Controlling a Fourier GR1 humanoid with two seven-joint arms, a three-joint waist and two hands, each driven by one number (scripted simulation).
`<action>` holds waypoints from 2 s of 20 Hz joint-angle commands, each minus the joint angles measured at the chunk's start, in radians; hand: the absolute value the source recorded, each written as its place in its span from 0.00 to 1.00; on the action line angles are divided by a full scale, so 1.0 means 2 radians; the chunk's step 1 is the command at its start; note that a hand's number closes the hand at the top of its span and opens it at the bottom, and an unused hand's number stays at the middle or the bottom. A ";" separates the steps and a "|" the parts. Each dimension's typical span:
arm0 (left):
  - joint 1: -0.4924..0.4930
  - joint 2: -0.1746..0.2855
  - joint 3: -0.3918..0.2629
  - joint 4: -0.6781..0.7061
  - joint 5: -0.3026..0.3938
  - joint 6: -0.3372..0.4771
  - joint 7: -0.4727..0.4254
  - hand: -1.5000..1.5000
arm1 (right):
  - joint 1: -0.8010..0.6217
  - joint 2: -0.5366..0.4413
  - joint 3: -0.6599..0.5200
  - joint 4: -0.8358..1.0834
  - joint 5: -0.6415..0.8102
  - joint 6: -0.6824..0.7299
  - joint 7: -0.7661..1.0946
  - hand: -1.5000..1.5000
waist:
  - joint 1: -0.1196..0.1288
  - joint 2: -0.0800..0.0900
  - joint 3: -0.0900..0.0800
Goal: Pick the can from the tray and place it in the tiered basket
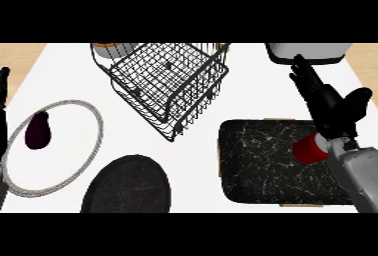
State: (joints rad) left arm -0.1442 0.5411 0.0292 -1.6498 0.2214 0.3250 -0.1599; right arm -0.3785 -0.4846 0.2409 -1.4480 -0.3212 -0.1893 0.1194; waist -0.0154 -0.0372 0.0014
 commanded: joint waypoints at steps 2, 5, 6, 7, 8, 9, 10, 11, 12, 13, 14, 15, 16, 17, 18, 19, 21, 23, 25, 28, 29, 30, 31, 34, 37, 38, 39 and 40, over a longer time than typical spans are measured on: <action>0.002 -0.029 -0.040 0.023 0.004 -0.035 0.004 0.50 | 0.023 0.010 -0.028 -0.011 0.003 -0.038 0.009 0.00 | 0.000 0.018 -0.001; 0.030 -0.066 -0.115 0.058 0.010 -0.074 0.020 0.50 | -0.029 0.036 -0.060 0.035 0.004 -0.103 0.035 0.00 | -0.004 0.025 -0.002; 0.028 -0.076 -0.139 0.055 0.014 -0.085 0.040 0.50 | -0.026 0.057 -0.073 0.062 0.001 -0.126 0.017 0.00 | -0.001 0.028 -0.001; 0.043 -0.075 -0.136 0.057 0.027 -0.098 0.036 0.50 | 0.002 -0.030 -0.024 0.090 0.109 -0.140 0.039 0.00 | -0.008 0.031 -0.006; 0.038 -0.095 -0.157 0.074 0.021 -0.099 0.036 0.50 | -0.003 0.055 -0.044 0.093 0.057 -0.178 0.044 0.00 | -0.001 0.027 -0.002; 0.030 -0.086 -0.152 0.088 0.024 -0.114 0.034 0.50 | -0.006 0.087 -0.075 0.115 0.019 -0.165 -0.003 0.00 | 0.006 0.027 0.000; 0.023 -0.112 -0.173 0.094 0.015 -0.100 0.042 0.50 | -0.021 0.109 -0.080 0.097 0.017 -0.181 -0.020 0.00 | 0.004 0.025 0.000; 0.030 -0.092 -0.155 0.101 0.029 -0.126 0.034 0.50 | -0.003 0.128 -0.077 0.100 0.030 -0.188 -0.077 0.00 | 0.008 0.023 0.000; 0.008 -0.103 -0.152 0.134 0.023 -0.129 0.025 0.50 | -0.036 0.124 -0.083 0.120 0.041 -0.193 -0.079 0.00 | 0.008 0.023 -0.001; 0.035 -0.115 -0.161 0.146 0.010 -0.129 -0.011 0.50 | 0.000 0.097 -0.084 0.090 0.049 -0.176 -0.097 0.00 | 0.005 0.020 -0.001; 0.015 -0.121 -0.153 0.164 0.013 -0.130 -0.003 0.50 | -0.015 0.106 -0.063 0.092 0.079 -0.200 -0.091 0.00 | 0.005 0.020 -0.001; -0.001 -0.137 -0.164 0.158 -0.003 -0.110 0.013 0.50 | -0.007 0.067 -0.058 0.070 0.091 -0.188 -0.053 0.00 | 0.003 0.019 -0.001; 0.005 -0.123 -0.156 0.125 0.006 -0.109 0.042 0.50 | -0.004 0.030 -0.049 0.020 0.100 -0.183 0.003 0.00 | 0.001 0.016 -0.001; 0.012 -0.122 -0.150 0.138 0.009 -0.114 0.023 0.50 | -0.015 0.001 -0.043 0.012 0.114 -0.178 0.038 0.00 | 0.001 0.016 -0.002; 0.012 -0.126 -0.154 0.158 0.007 -0.123 0.007 0.50 | -0.004 -0.013 -0.020 -0.006 0.135 -0.182 0.072 0.00 | -0.005 0.015 -0.002; 0.021 -0.136 -0.158 0.158 0.005 -0.112 0.004 0.50 | -0.023 -0.043 -0.013 0.000 0.148 -0.166 0.109 0.00 | -0.004 0.015 -0.003; -0.004 -0.112 -0.136 0.159 0.015 -0.124 0.019 0.50 | -0.021 -0.107 0.006 0.002 0.174 -0.125 0.161 0.00 | -0.013 0.013 -0.005; 0.019 -0.116 -0.149 0.146 0.005 -0.114 0.017 0.50 | -0.017 -0.161 0.028 0.010 0.185 -0.061 0.211 0.00 | -0.007 0.010 -0.006; 0.018 -0.124 -0.155 0.156 0.002 -0.114 0.014 0.50 | -0.025 -0.196 0.060 -0.004 0.187 0.005 0.259 0.00 | -0.009 0.010 -0.009; 0.006 -0.125 -0.155 0.147 0.004 -0.114 0.026 0.50 | -0.053 -0.234 0.100 -0.031 0.197 0.085 0.339 0.00 | 0.004 0.011 -0.007; 0.007 -0.119 -0.149 0.157 0.005 -0.120 0.017 0.50 | -0.048 -0.245 0.108 -0.054 0.182 0.118 0.359 0.00 | -0.004 0.011 -0.007; 0.017 -0.119 -0.149 0.153 0.010 -0.126 0.010 0.50 | -0.058 -0.252 0.108 -0.076 0.166 0.142 0.394 0.00 | -0.002 0.010 -0.006; 0.014 -0.107 -0.145 0.156 0.011 -0.139 0.009 0.50 | -0.078 -0.252 0.113 -0.089 0.154 0.167 0.424 0.00 | 0.005 0.012 -0.006; 0.006 -0.127 -0.158 0.146 -0.002 -0.119 0.026 0.50 | -0.098 -0.254 0.108 -0.143 0.110 0.212 0.517 0.00 | 0.004 0.014 -0.003; -0.004 -0.110 -0.127 0.179 0.018 -0.151 0.013 0.50 | -0.105 -0.231 0.112 -0.193 0.095 0.205 0.591 0.00 | 0.004 0.016 -0.002; 0.007 -0.138 -0.148 0.164 0.005 -0.133 0.004 0.50 | -0.107 -0.233 0.106 -0.179 0.095 0.205 0.598 0.00 | 0.006 0.017 -0.002; -0.004 -0.139 -0.151 0.159 -0.005 -0.125 0.023 0.50 | -0.109 -0.248 0.087 -0.180 0.073 0.223 0.592 0.00 | 0.006 0.017 -0.001; 0.011 -0.132 -0.148 0.154 -0.005 -0.131 0.008 0.50 | -0.105 -0.247 0.096 -0.196 0.082 0.208 0.611 0.00 | 0.006 0.016 -0.002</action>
State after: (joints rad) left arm -0.1355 0.2833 -0.2651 -1.3300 0.2272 0.0638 -0.1335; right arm -0.5638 -0.9744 0.4410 -1.7680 -0.1217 0.1626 1.1077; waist -0.0071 -0.0065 -0.0037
